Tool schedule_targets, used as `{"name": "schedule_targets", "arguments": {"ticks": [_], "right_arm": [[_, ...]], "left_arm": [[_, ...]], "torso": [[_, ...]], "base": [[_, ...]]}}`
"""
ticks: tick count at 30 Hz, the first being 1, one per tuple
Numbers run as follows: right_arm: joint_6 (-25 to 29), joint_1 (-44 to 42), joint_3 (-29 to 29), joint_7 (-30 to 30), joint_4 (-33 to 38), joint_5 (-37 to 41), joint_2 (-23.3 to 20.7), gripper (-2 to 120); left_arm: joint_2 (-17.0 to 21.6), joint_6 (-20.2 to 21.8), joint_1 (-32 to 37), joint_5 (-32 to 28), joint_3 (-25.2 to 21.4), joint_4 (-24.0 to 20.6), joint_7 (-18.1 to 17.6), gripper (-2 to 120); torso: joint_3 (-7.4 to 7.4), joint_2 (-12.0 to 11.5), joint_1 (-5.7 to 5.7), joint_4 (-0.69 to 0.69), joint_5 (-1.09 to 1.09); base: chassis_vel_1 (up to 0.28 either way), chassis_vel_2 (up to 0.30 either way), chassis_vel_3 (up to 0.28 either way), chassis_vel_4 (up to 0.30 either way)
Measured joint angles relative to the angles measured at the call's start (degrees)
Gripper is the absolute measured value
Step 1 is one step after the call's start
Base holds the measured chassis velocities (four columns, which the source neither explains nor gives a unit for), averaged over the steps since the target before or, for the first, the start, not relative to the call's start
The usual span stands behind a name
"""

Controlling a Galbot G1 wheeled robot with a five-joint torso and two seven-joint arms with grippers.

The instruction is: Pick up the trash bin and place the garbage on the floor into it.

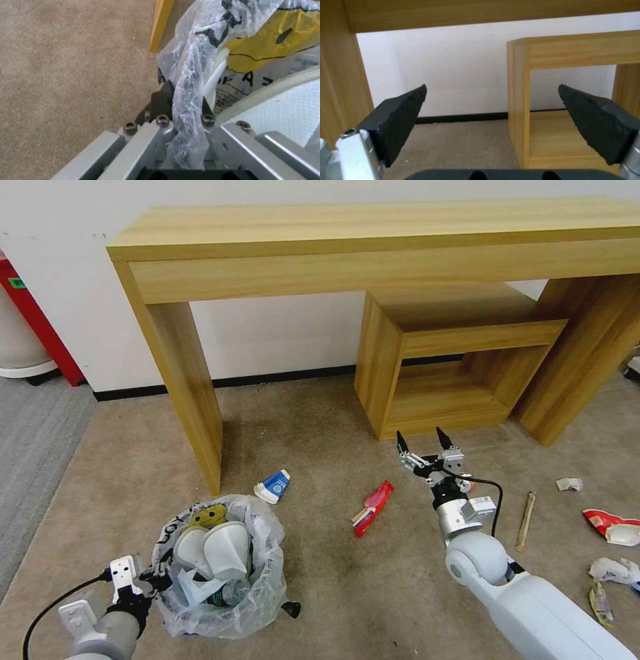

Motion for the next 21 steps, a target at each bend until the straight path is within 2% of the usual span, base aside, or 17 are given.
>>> {"name": "schedule_targets", "arguments": {"ticks": [21], "right_arm": [[0.1, 2.3, -2.6, -0.5, -2.6, 0.1, 0.6, 100]], "left_arm": [[-1.8, 0.5, 0.2, -0.3, -0.5, -0.4, -0.1, 1]], "torso": [[0.00, 0.0, 0.00, -0.01, 0.01]], "base": [[0.000, 0.000, 0.000, 0.000]]}}
